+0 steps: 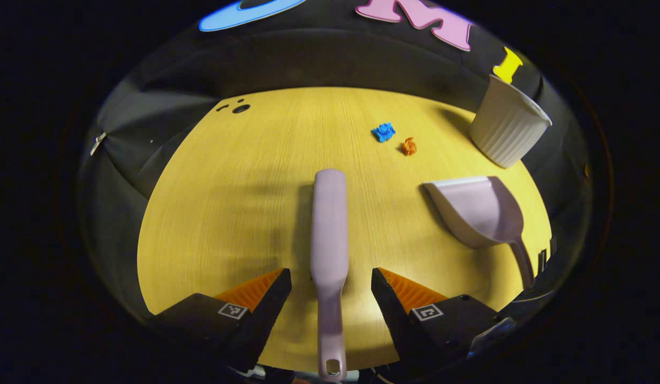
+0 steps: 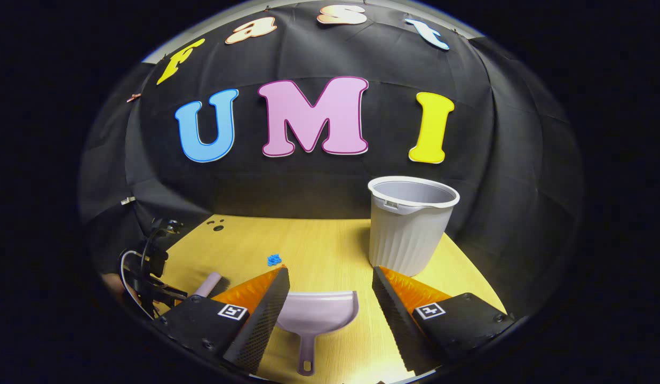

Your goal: Pick up the small broom and dustpan from the desktop, sweep the trash into the dustpan with the broom, and then empty the trash into the garbage bin.

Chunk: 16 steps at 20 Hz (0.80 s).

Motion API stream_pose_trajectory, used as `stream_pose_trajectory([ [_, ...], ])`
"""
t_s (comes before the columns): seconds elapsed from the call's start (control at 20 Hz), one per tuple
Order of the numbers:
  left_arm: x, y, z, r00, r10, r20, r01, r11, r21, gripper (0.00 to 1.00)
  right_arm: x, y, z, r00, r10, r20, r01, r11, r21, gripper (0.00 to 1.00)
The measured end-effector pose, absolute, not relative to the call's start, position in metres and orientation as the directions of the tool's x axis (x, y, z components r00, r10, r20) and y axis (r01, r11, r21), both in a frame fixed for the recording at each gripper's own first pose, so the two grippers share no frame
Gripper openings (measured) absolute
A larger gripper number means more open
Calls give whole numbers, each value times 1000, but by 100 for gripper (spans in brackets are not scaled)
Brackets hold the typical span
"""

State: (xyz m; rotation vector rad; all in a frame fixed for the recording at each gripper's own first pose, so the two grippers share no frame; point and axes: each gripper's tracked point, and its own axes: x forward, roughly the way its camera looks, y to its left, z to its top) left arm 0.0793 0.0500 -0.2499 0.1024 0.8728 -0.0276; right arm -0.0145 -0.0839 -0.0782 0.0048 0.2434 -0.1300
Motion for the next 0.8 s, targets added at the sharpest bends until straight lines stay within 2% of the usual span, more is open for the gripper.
stream_pose_trajectory([
  [0.25, 87, 58, -270, 597, 54, -801, 74, 990, 123, 93, -20, -81, -90, 954, -124, -273, 129, 992, 3, 98],
  [0.45, 87, 54, -281, 574, 51, -817, 93, 987, 127, 86, -19, -79, -99, 948, -114, -299, 126, 992, 19, 98],
  [0.75, 95, 52, -281, 612, 47, -789, 65, 992, 110, 61, -16, -60, -110, 941, -55, -334, 74, 996, 43, 98],
  [0.8, 98, 53, -286, 618, 47, -784, 55, 993, 103, 50, -15, -56, -113, 938, -42, -345, 62, 997, 46, 98],
])
